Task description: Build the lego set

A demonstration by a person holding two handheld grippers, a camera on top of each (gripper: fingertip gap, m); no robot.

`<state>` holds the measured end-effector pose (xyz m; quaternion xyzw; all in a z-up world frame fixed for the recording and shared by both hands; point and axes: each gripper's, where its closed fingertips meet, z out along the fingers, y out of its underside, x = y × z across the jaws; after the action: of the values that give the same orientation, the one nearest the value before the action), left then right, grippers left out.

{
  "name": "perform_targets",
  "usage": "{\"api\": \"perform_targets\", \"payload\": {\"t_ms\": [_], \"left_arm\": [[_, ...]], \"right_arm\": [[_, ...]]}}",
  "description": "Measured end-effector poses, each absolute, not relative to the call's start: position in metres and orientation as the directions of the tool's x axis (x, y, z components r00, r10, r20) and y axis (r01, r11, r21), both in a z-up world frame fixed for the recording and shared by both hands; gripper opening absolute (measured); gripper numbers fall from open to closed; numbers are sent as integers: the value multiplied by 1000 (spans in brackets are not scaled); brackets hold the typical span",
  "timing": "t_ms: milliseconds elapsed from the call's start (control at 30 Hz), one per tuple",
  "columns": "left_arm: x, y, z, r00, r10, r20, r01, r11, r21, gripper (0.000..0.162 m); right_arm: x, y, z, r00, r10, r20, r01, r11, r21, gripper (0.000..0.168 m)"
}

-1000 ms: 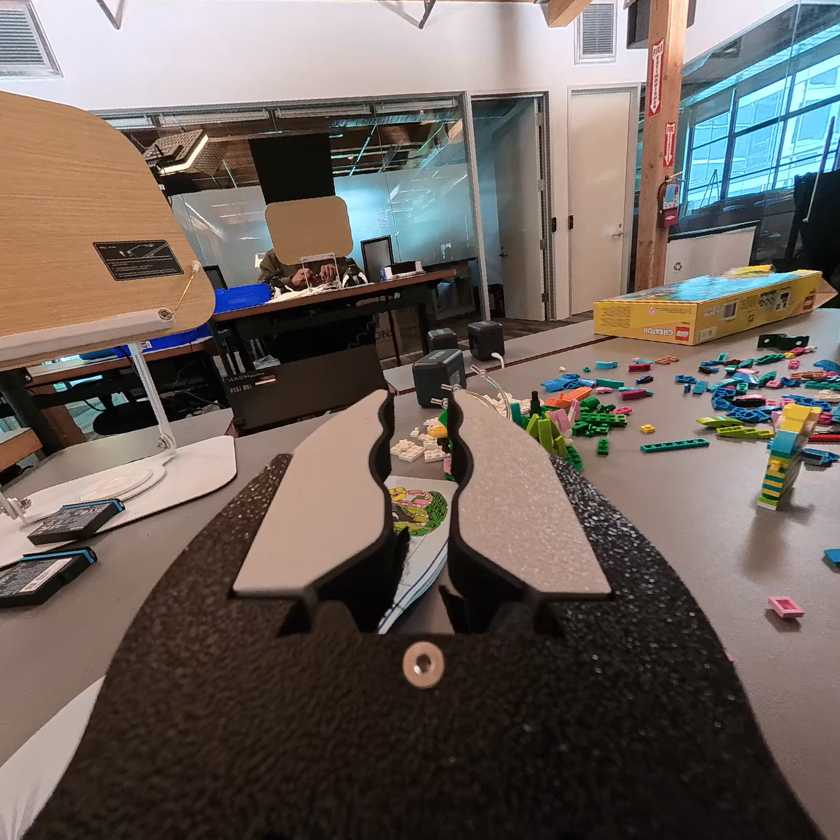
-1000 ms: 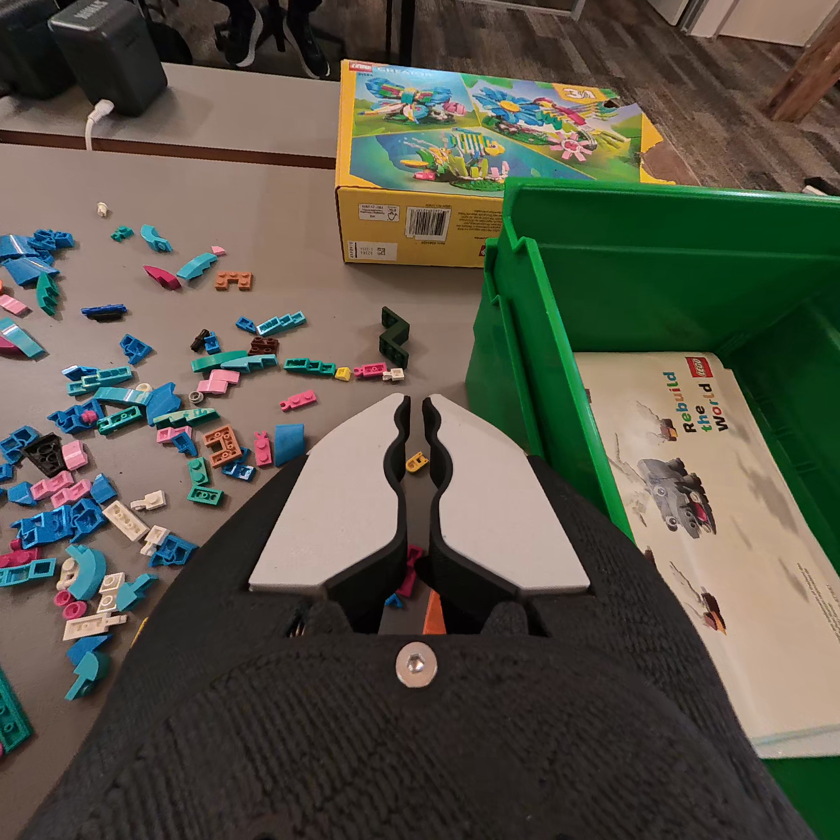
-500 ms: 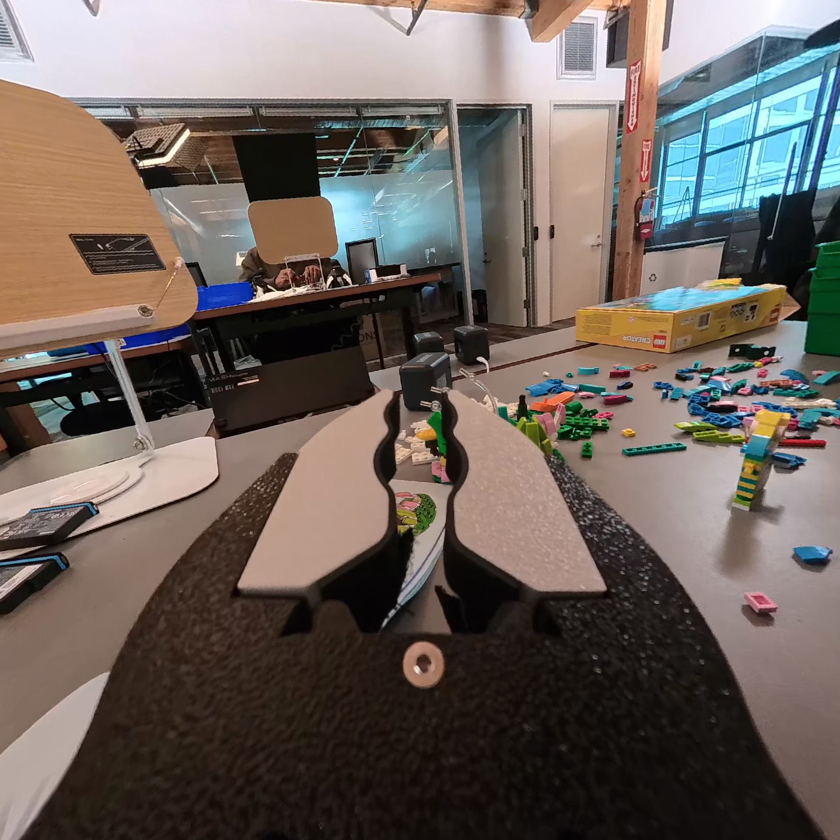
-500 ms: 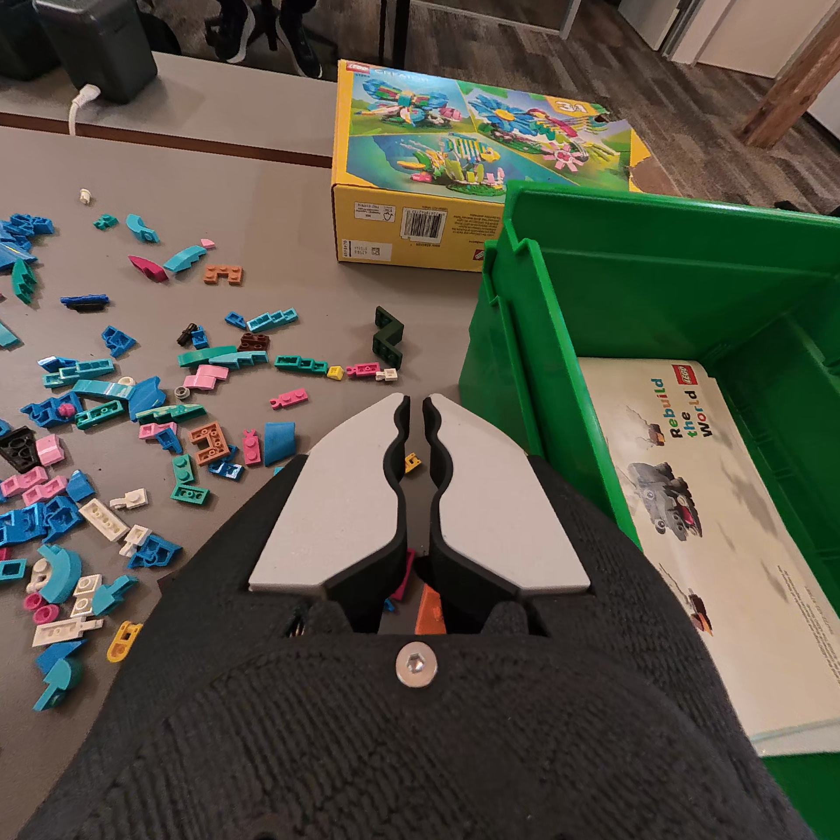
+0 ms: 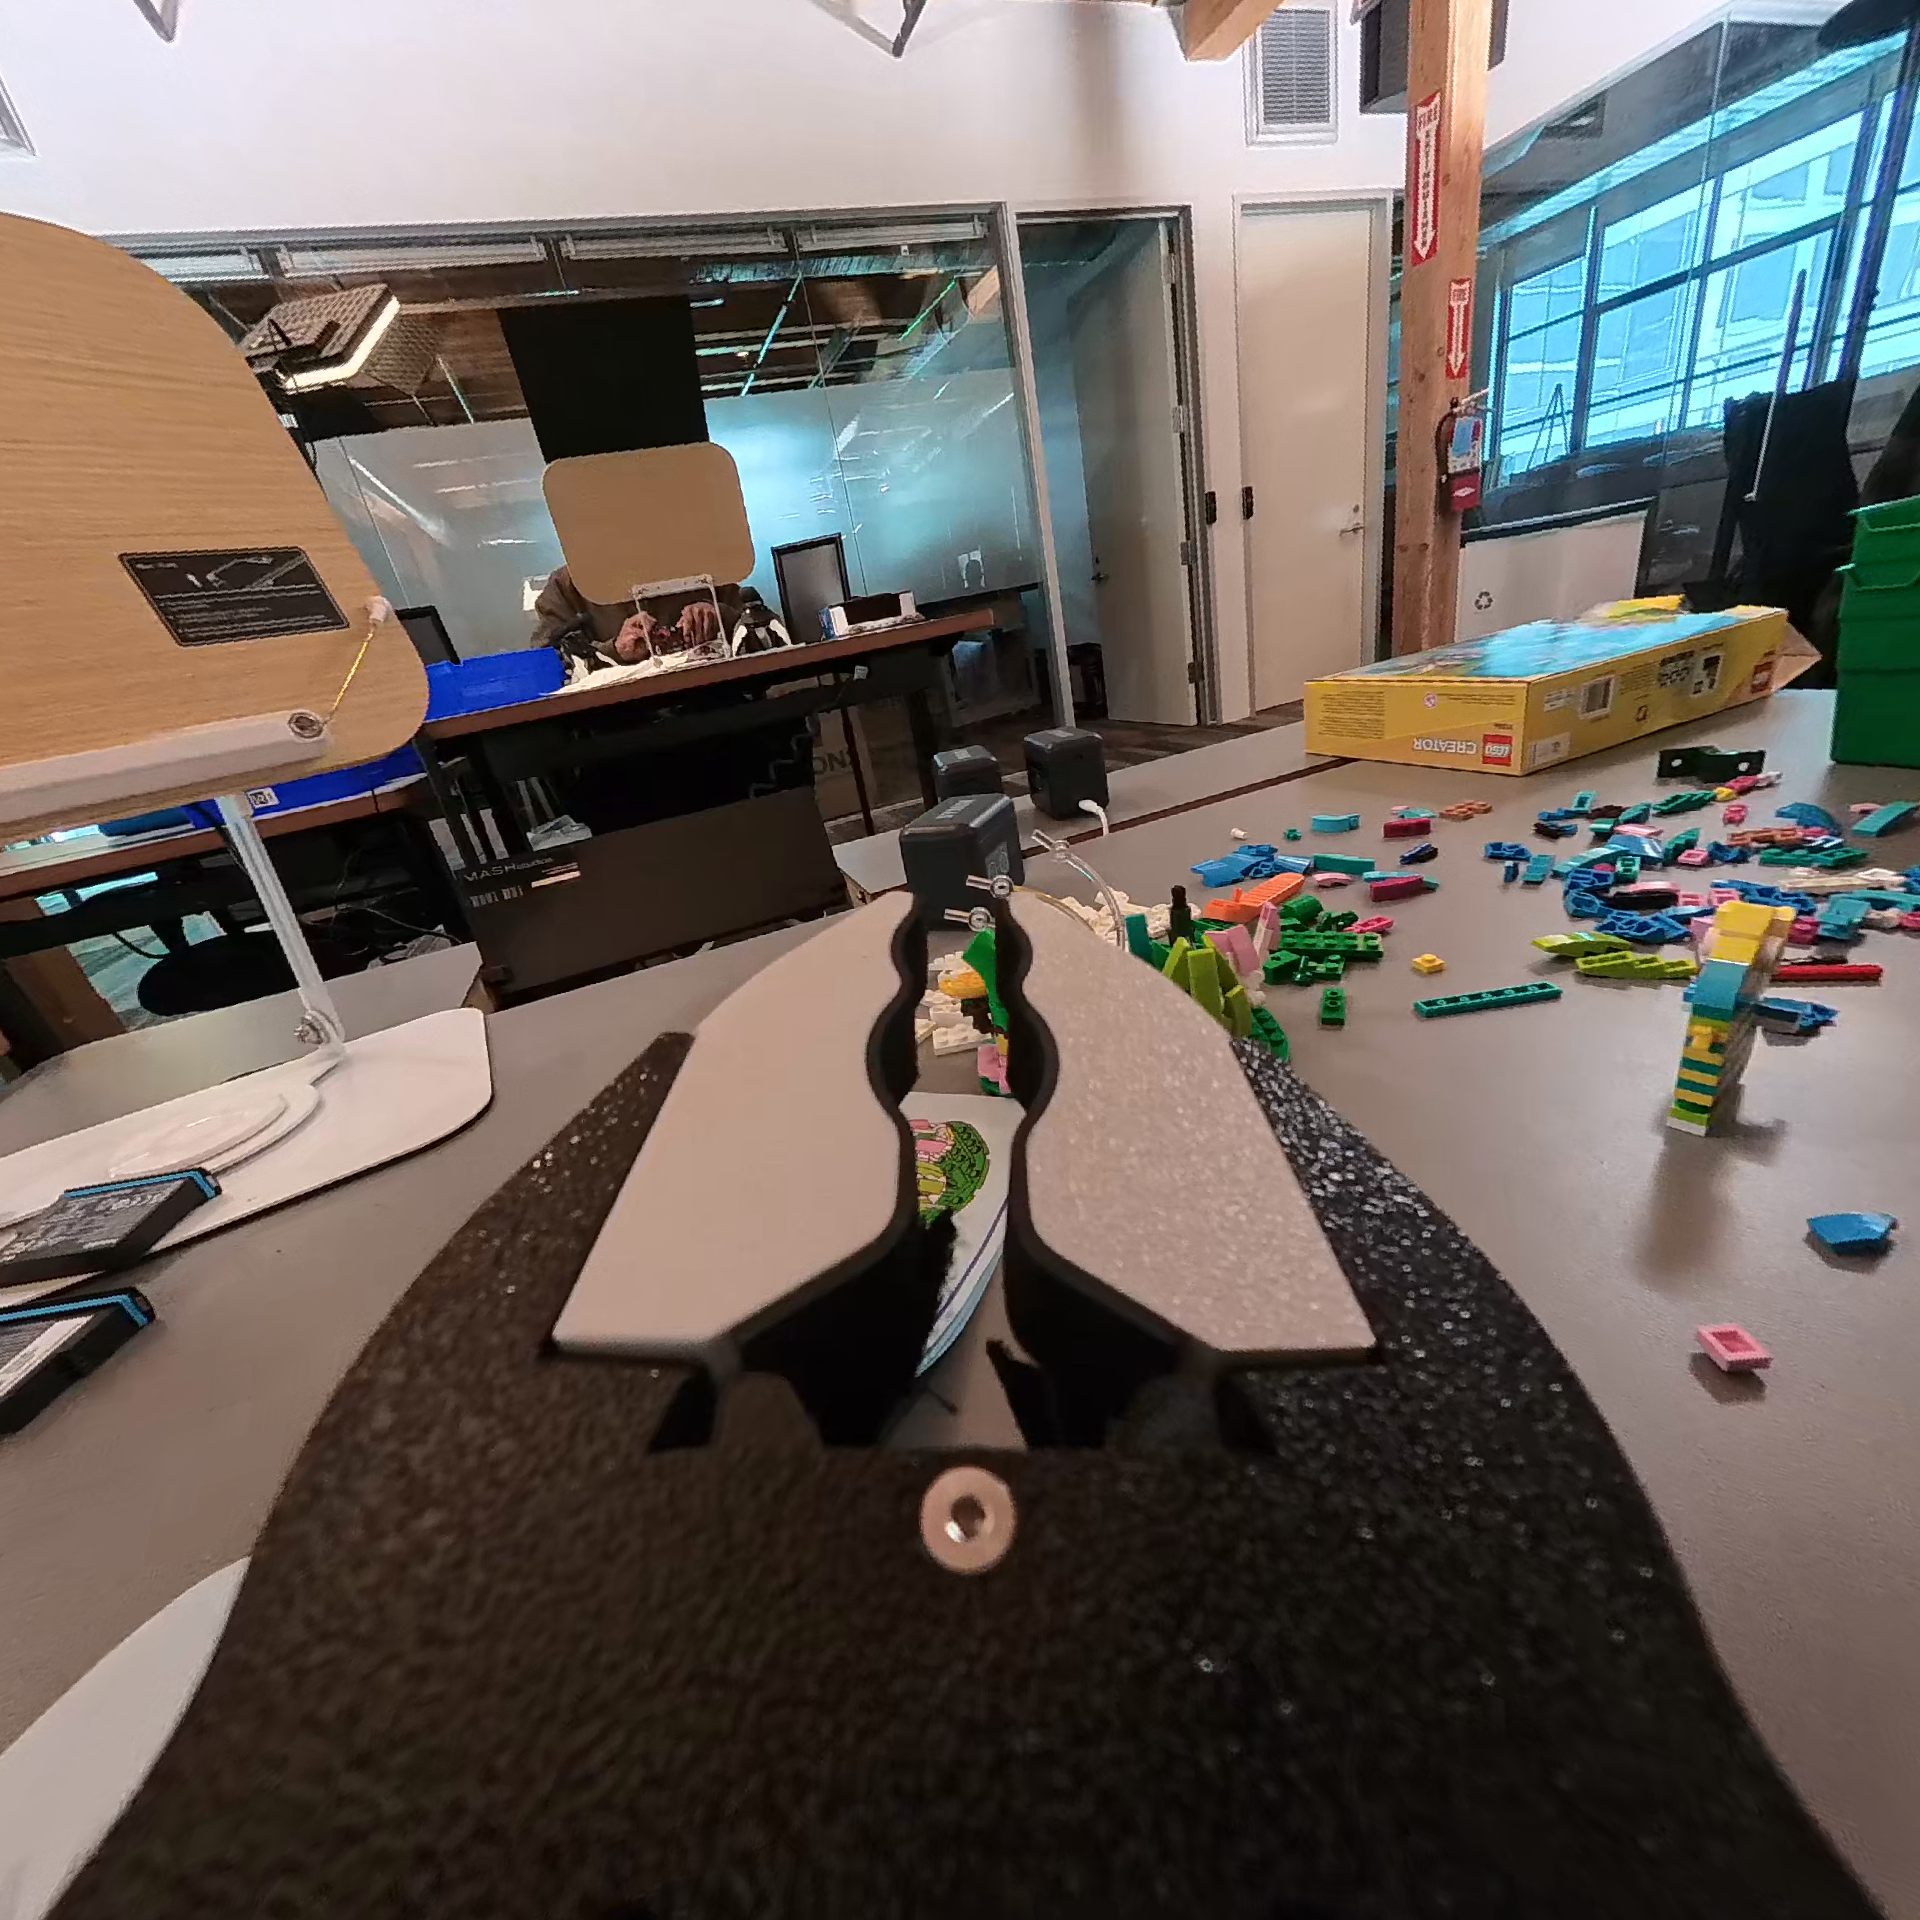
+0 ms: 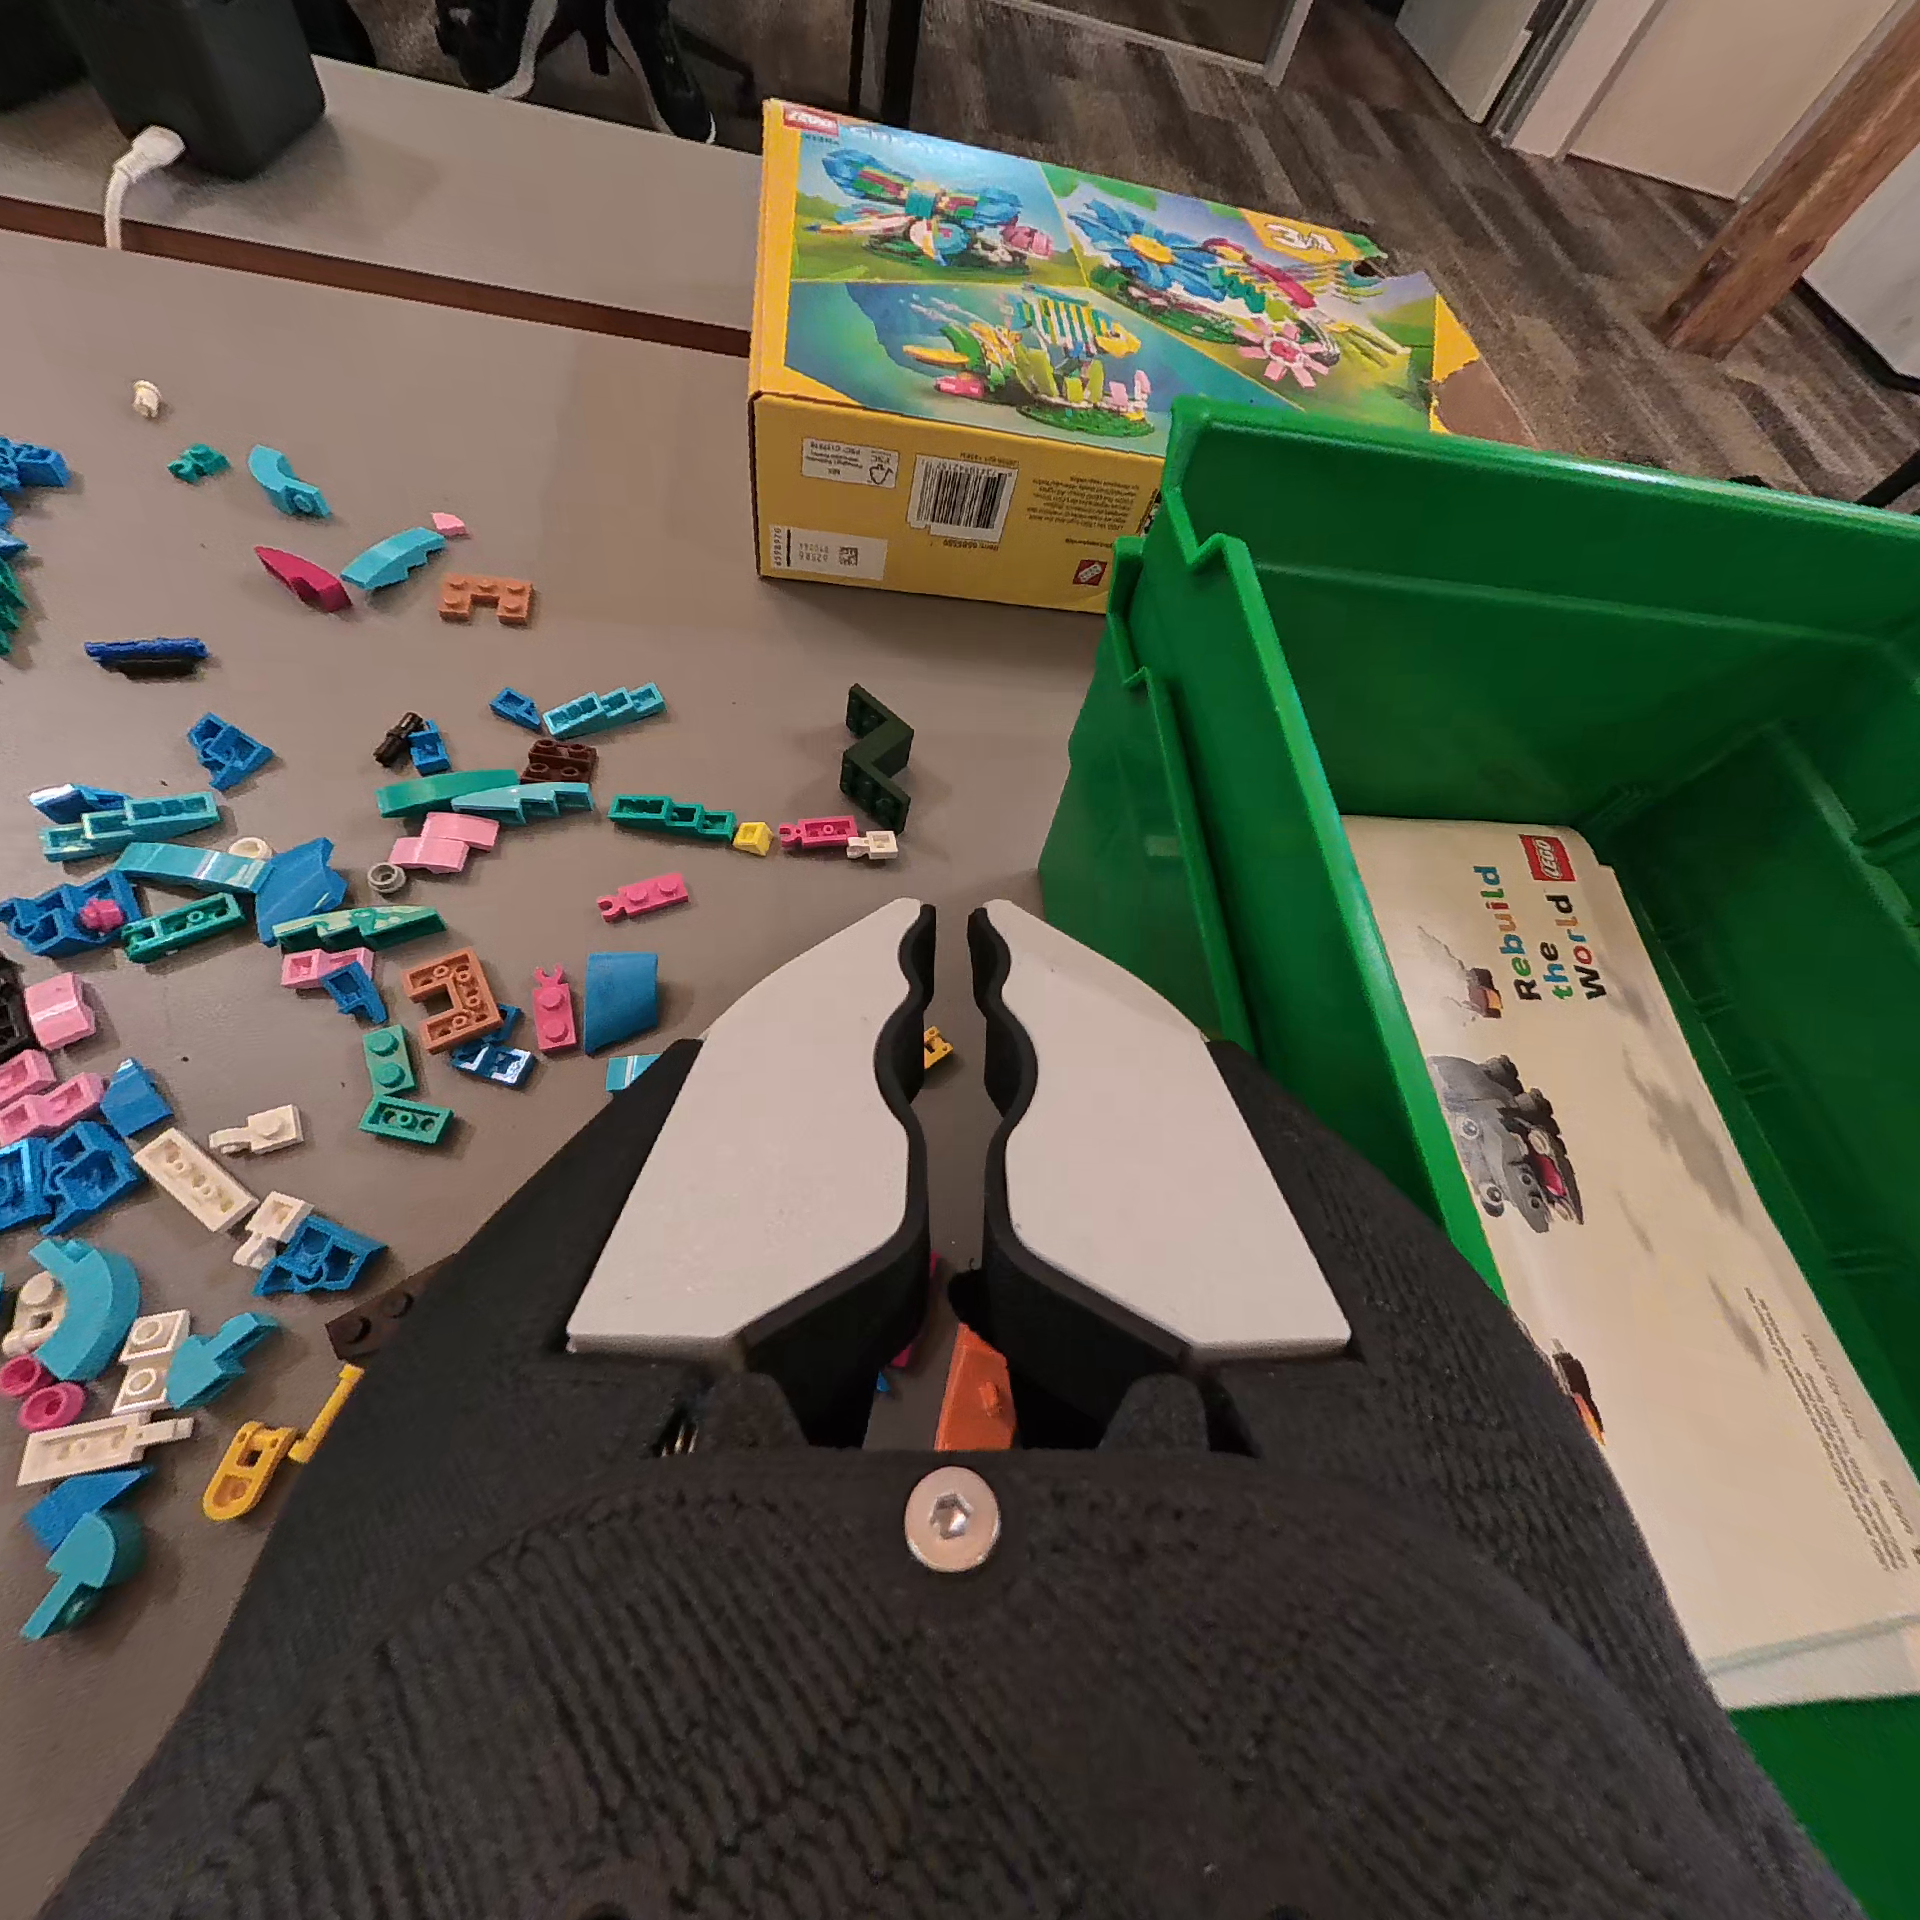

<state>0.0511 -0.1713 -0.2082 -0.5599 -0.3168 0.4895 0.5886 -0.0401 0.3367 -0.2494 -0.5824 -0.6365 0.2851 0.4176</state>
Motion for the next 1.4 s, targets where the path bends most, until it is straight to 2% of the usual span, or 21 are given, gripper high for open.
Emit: {"api": "perform_targets", "payload": {"t_ms": [1400], "left_arm": [[51, -169, -209, 327, 928, -179, -221, -109, -969, 8]], "right_arm": [[-40, 336, -258, 16, 972, 233, 525, 190, -830, 6]]}}
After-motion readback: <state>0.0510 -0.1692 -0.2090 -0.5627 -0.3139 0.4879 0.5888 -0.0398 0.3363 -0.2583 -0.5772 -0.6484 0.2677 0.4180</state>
